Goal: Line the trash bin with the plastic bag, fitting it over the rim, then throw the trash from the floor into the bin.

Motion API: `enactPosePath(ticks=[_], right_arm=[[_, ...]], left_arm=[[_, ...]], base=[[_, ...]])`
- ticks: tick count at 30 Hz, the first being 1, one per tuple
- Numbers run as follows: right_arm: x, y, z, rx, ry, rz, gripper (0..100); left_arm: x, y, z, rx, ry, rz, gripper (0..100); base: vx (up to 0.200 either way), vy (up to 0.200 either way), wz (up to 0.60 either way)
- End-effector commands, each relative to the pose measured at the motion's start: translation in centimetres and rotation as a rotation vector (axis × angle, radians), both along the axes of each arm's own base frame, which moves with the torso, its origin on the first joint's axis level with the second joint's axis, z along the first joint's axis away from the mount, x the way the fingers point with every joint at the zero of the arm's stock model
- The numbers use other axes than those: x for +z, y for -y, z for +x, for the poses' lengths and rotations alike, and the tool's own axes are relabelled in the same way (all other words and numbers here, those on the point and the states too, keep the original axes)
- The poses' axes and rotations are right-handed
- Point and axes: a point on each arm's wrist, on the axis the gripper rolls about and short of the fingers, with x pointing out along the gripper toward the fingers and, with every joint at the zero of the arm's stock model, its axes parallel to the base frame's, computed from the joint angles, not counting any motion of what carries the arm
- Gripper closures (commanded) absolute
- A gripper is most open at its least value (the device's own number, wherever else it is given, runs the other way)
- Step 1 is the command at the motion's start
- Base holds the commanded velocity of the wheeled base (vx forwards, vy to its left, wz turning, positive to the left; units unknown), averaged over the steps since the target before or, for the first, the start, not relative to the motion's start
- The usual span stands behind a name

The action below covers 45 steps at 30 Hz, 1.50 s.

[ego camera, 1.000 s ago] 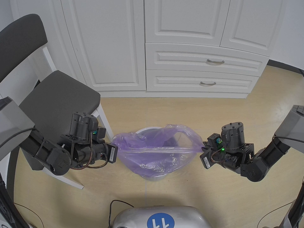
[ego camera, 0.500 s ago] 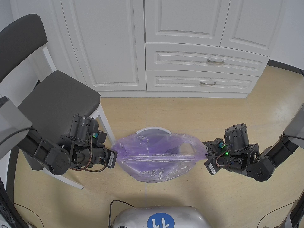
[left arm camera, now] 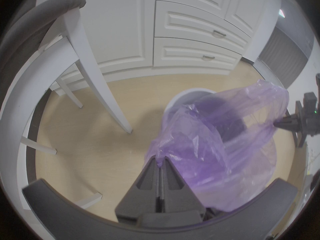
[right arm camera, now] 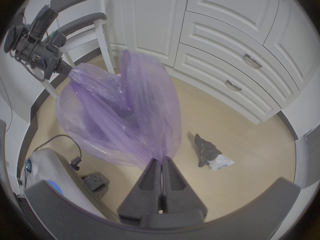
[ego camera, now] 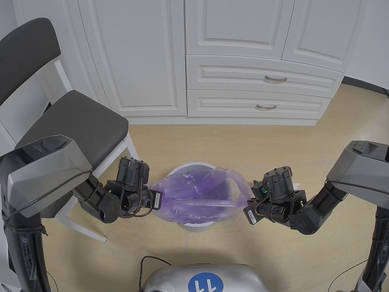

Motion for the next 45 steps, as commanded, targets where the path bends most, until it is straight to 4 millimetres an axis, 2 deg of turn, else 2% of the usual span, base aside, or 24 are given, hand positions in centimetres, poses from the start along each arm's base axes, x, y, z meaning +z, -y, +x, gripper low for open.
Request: enactPosePath(ticks=[1, 5, 10, 11, 13, 14, 15, 17, 23, 34, 45], right_arm=[[-2.9, -1.2, 1.4, -0.019, -0.027, 0.012, 100], [-2.5, -1.7, 2.1, -0.055, 0.035, 0.087, 100], [-0.3, -1.1, 1.7, -0.061, 0.091, 0.115, 100], [1.1, -0.5, 1.1, -0.060, 0.108, 0.122, 100], [2.2, -0.2, 0.5, -0.052, 0.128, 0.123, 100], [2.2, -0.2, 0.5, -0.052, 0.128, 0.123, 100], [3.4, 0.3, -0.3, -0.037, 0.147, 0.115, 100], [4.4, 0.8, -1.1, -0.028, 0.166, 0.109, 100], [6.1, 1.7, -2.6, -0.012, 0.201, 0.097, 100], [7.1, 2.6, -4.0, 0.000, 0.224, 0.070, 100], [6.7, 2.8, -4.0, 0.004, 0.214, 0.051, 100]], left_arm=[[-2.6, 0.6, 1.5, 0.048, 0.007, 0.004, 100], [-1.8, 0.7, 2.3, 0.100, 0.069, -0.034, 100], [0.6, 0.4, 1.9, 0.106, 0.115, -0.059, 100], [2.1, 0.0, 1.1, 0.102, 0.128, -0.063, 100], [3.3, -0.3, 0.4, 0.094, 0.144, -0.067, 100], [3.3, -0.3, 0.4, 0.094, 0.144, -0.067, 100], [4.7, -0.6, -0.4, 0.087, 0.167, -0.072, 100], [6.3, -1.0, -1.4, 0.072, 0.196, -0.074, 100], [9.6, -1.8, -4.3, -0.015, 0.245, -0.101, 100], [10.6, -2.5, -5.4, -0.040, 0.270, -0.090, 100], [9.6, -2.4, -5.3, -0.081, 0.206, -0.088, 100]], base=[[0.000, 0.000, 0.00], [0.000, 0.000, 0.00], [0.000, 0.000, 0.00], [0.000, 0.000, 0.00], [0.000, 0.000, 0.00], [0.000, 0.000, 0.00], [0.000, 0.000, 0.00], [0.000, 0.000, 0.00], [0.000, 0.000, 0.00], [0.000, 0.000, 0.00], [0.000, 0.000, 0.00]])
